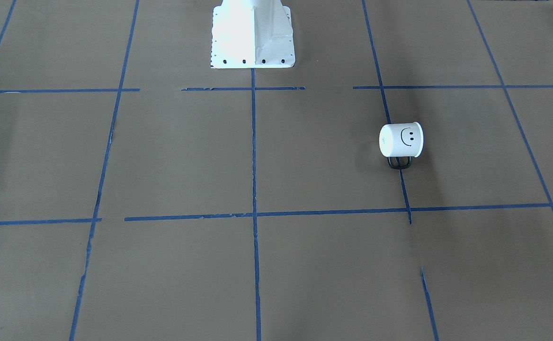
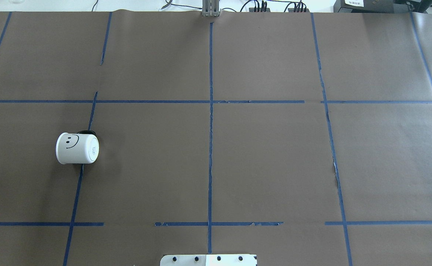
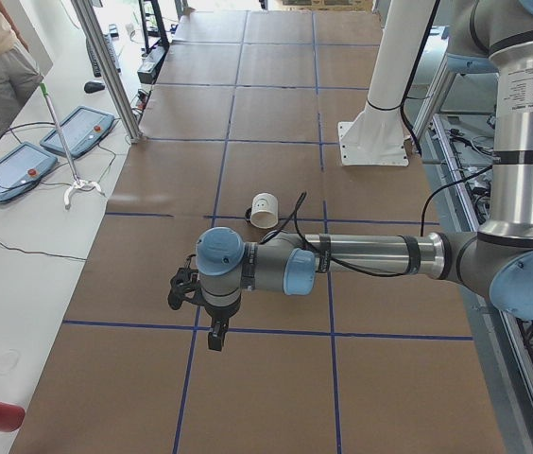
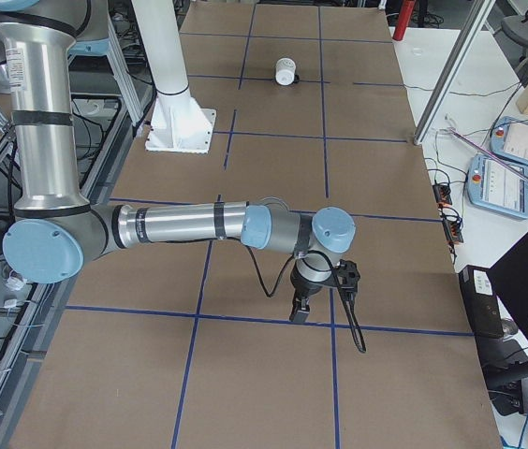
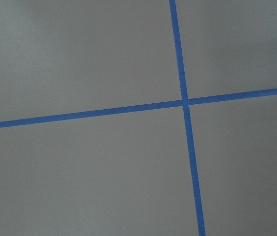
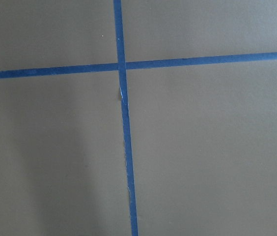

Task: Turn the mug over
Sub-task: 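Move the left gripper toward the white mug lying on its side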

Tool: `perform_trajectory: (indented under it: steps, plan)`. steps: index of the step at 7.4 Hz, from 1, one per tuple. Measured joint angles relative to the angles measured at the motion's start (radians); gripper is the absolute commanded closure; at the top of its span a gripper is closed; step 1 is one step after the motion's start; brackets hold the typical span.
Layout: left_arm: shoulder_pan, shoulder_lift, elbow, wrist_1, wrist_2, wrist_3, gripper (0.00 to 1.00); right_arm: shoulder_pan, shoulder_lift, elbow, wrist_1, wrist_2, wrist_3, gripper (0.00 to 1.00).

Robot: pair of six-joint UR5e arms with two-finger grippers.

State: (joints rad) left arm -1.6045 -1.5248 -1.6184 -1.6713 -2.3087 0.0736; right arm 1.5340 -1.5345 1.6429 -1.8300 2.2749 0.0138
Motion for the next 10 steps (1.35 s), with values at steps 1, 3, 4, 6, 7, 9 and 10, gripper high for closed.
perform_trajectory:
  steps: [1, 3, 4, 6, 7, 9, 10]
  plan:
    - [0.000, 0.000, -0.002, 0.000, 0.000, 0.001, 0.00, 0.000, 0.000, 0.000, 0.000, 0.000, 0.000, 0.00]
    - [0.001, -0.008, -0.004, -0.003, -0.002, 0.001, 0.00, 0.000, 0.000, 0.000, 0.000, 0.000, 0.000, 0.00]
    - [0.003, -0.013, -0.013, -0.003, -0.003, -0.009, 0.00, 0.000, 0.000, 0.000, 0.000, 0.000, 0.000, 0.00]
    - [0.044, -0.023, -0.046, -0.008, 0.000, -0.149, 0.00, 0.000, 0.000, 0.000, 0.000, 0.000, 0.000, 0.00]
    - [0.098, -0.030, -0.064, -0.044, 0.000, -0.212, 0.00, 0.000, 0.000, 0.000, 0.000, 0.000, 0.000, 0.00]
    - [0.220, -0.033, -0.074, -0.184, -0.006, -0.288, 0.00, 0.000, 0.000, 0.000, 0.000, 0.000, 0.000, 0.00]
    - [0.282, -0.031, -0.075, -0.254, -0.004, -0.388, 0.00, 0.000, 0.000, 0.000, 0.000, 0.000, 0.000, 0.00]
